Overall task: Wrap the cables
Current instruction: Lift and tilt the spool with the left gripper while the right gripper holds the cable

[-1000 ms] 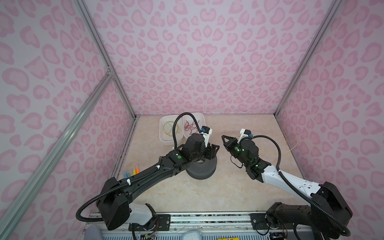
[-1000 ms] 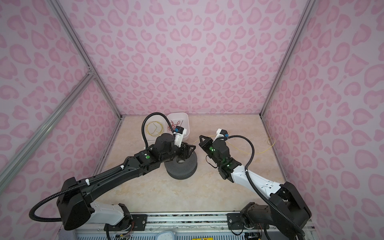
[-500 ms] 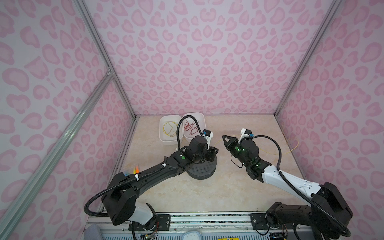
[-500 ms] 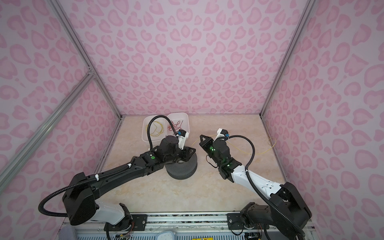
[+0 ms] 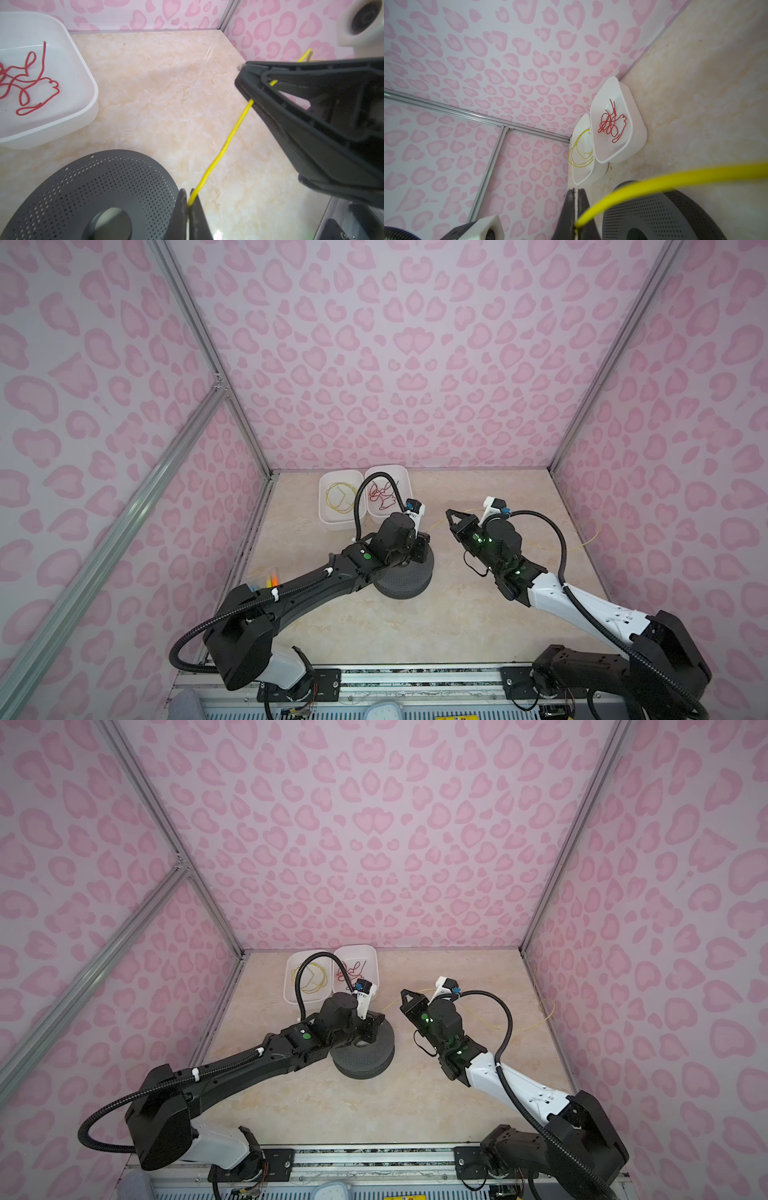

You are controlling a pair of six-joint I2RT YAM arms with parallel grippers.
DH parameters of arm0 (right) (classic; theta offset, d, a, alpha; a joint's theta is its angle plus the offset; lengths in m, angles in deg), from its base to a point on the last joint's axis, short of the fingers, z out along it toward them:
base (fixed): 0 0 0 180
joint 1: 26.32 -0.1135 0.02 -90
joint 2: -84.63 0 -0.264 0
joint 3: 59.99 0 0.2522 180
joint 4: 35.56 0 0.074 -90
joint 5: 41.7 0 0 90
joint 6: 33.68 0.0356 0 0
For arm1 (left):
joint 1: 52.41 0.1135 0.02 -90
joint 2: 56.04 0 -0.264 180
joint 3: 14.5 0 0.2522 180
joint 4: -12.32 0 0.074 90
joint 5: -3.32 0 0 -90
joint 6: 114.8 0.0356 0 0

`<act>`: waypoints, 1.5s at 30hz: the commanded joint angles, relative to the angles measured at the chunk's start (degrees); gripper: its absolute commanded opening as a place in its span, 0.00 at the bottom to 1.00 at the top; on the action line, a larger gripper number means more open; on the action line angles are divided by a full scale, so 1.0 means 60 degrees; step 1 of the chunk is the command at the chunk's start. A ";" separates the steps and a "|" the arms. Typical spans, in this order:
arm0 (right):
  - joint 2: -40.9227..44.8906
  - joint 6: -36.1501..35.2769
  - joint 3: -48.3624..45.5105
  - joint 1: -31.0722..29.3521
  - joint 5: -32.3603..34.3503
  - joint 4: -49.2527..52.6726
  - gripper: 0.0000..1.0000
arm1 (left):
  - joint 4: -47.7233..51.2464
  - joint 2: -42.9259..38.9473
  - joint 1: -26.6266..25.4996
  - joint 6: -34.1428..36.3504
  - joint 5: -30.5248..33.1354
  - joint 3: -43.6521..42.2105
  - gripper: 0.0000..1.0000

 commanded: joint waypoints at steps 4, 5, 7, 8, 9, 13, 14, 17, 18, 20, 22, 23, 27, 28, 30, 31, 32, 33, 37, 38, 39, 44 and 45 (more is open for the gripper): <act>-0.0025 -0.0792 0.0242 0.0514 -0.0158 0.0677 0.00 | 0.1830 0.0032 -0.0098 0.1665 0.0200 0.0326 0.04; -0.0077 -0.0865 0.0270 0.0674 -0.0365 0.0685 0.00 | 0.2101 0.0062 -0.0152 0.1850 0.0239 0.0395 0.04; -0.0136 -0.1024 0.0371 0.0871 -0.0587 0.0736 0.00 | 0.2623 0.0197 -0.0297 0.2160 0.0352 0.0572 0.04; -0.0159 -0.1105 0.0465 0.0941 -0.0684 0.0792 0.00 | 0.2822 0.0284 -0.0371 0.2283 0.0436 0.0640 0.04; -0.0233 -0.1232 0.0614 0.0990 -0.0822 0.0871 0.00 | 0.2969 0.0363 -0.0448 0.2392 0.0427 0.0689 0.04; -0.0408 -0.1612 0.1259 0.1087 -0.1454 0.1307 0.00 | 0.3436 0.0644 -0.0538 0.2568 0.0552 0.0886 0.04; -0.0394 -0.1674 0.1341 0.1102 -0.1529 0.1416 0.00 | 0.3598 0.0736 -0.0534 0.2613 0.0662 0.0984 0.04; -0.0234 -0.1721 0.1367 0.1114 -0.1494 0.1507 0.00 | 0.4140 0.1127 -0.0554 0.2644 0.1340 0.1342 0.04; -0.0147 -0.1707 0.1331 0.1101 -0.1455 0.1520 0.00 | 0.4317 0.1277 -0.0561 0.2593 0.1535 0.1498 0.04; 0.0031 -0.1685 0.1247 0.1095 -0.1392 0.1500 0.00 | 0.4403 0.1468 -0.0553 0.2518 0.1561 0.1621 0.04; 0.0263 -0.1741 0.1162 0.1078 -0.1262 0.1578 0.00 | 0.4393 0.1611 -0.0553 0.2439 0.1545 0.1739 0.04; 0.0373 -0.1800 0.1139 0.1060 -0.1183 0.1625 0.00 | 0.4372 0.1661 -0.0553 0.2442 0.1441 0.1778 0.03; 0.0660 -0.1962 0.1121 0.1053 -0.0993 0.1775 0.00 | 0.4319 0.1962 -0.0553 0.2445 0.0940 0.1932 0.04; 0.0675 -0.1993 0.1114 0.1042 -0.0993 0.1771 0.00 | 0.4291 0.2001 -0.0561 0.2452 0.0805 0.1945 0.04; 0.0675 -0.2084 0.1128 0.1044 -0.0942 0.1822 0.00 | 0.4261 0.2015 -0.0569 0.2463 0.0601 0.1957 0.08; 0.0675 -0.2164 0.1143 0.1041 -0.0888 0.1862 0.00 | 0.4221 0.1949 -0.0576 0.2462 0.0586 0.1916 0.13; 0.0685 -0.2228 0.1142 0.1058 -0.0802 0.1880 0.00 | 0.4153 0.1828 -0.0563 0.2496 0.0551 0.1816 0.21; 0.0704 -0.2247 0.1092 0.1079 -0.0714 0.1833 0.00 | 0.4033 0.1631 -0.0542 0.2503 0.0584 0.1688 0.28; 0.0886 -0.2234 0.0856 0.1341 -0.0677 0.1735 0.00 | 0.3604 0.0442 -0.0275 0.2543 0.0463 0.0971 0.44; 0.0923 -0.2245 0.0810 0.1376 -0.0660 0.1736 0.00 | 0.3585 0.0149 -0.0175 0.2515 0.0392 0.0848 0.44; 0.0950 -0.2248 0.0781 0.1362 -0.0667 0.1734 0.00 | 0.3621 -0.0070 -0.0097 0.2505 0.0402 0.0775 0.45; 0.0998 -0.2119 0.0653 0.1377 -0.1000 0.1783 0.00 | 0.3497 -0.0968 0.0596 0.1630 0.0657 0.0137 0.51; 0.1005 -0.2082 0.0645 0.1371 -0.1105 0.1799 0.00 | 0.3399 -0.1056 0.0829 0.1231 0.0683 -0.0081 0.54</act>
